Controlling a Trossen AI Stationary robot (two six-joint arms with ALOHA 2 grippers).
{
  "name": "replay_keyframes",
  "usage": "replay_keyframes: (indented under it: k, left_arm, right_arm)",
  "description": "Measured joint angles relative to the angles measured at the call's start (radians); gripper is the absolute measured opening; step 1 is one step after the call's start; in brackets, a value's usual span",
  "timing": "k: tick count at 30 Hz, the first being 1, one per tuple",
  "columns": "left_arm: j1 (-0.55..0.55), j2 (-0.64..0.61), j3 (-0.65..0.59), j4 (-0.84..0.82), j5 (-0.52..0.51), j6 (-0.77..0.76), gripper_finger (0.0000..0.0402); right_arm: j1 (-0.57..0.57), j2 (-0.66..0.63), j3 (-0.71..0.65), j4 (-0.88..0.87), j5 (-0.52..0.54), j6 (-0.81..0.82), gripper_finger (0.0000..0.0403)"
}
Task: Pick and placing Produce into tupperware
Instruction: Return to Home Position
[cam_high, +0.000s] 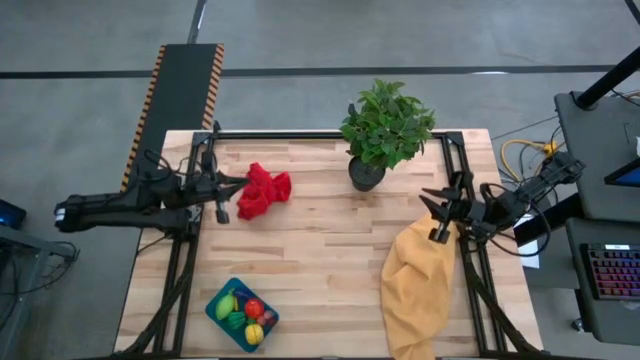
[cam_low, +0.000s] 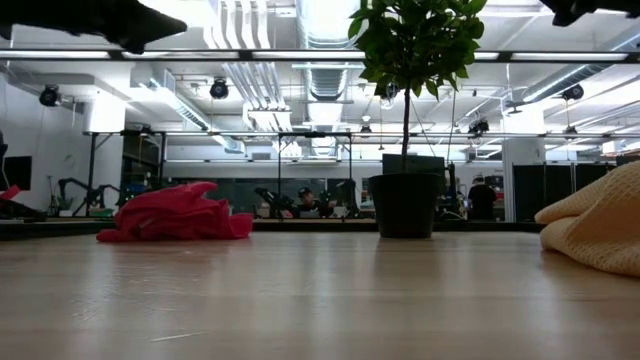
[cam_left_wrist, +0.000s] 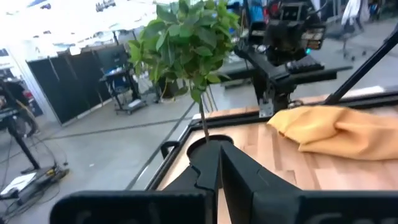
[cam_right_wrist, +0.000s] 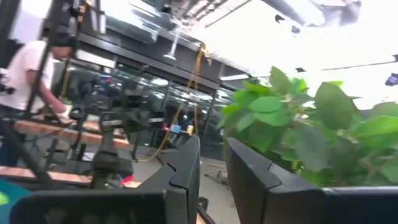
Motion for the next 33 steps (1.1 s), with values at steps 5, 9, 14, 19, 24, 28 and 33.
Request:
replay_keyframes:
  k: [5,9,14,19,24,28,33]
  left_arm:
    - [0.0,-0.109,-0.097,-0.021,-0.016,-0.054,0.0]
    - [0.0,-0.192,-0.181,-0.021,-0.017,-0.097,0.0]
    - [0.0,-0.296,-0.263,-0.028,-0.004,-0.129,0.0]
    - [0.0,-0.38,-0.308,-0.053,0.009,-0.185,0.0]
    - [0.0,-0.407,-0.327,-0.057,0.025,-0.213,0.0]
    - [-0.001,-0.368,-0.327,-0.065,0.065,-0.219,0.0]
    - [-0.008,-0.374,-0.345,-0.062,0.118,-0.238,0.0]
  right_arm:
    - [0.0,0.0,0.022,-0.013,0.08,-0.011,0.0068]
    - [0.0,0.0,0.027,-0.014,0.139,-0.047,0.0068]
    - [0.0,0.0,0.027,-0.015,0.146,-0.059,0.0068]
    - [0.0,0.0,0.027,-0.032,0.147,-0.055,0.0068]
    - [0.0,0.0,0.027,-0.032,0.185,-0.058,0.0068]
    - [0.0,0.0,0.027,-0.031,0.224,-0.056,0.0068]
    - [0.0,0.0,0.027,-0.031,0.224,-0.051,0.0068]
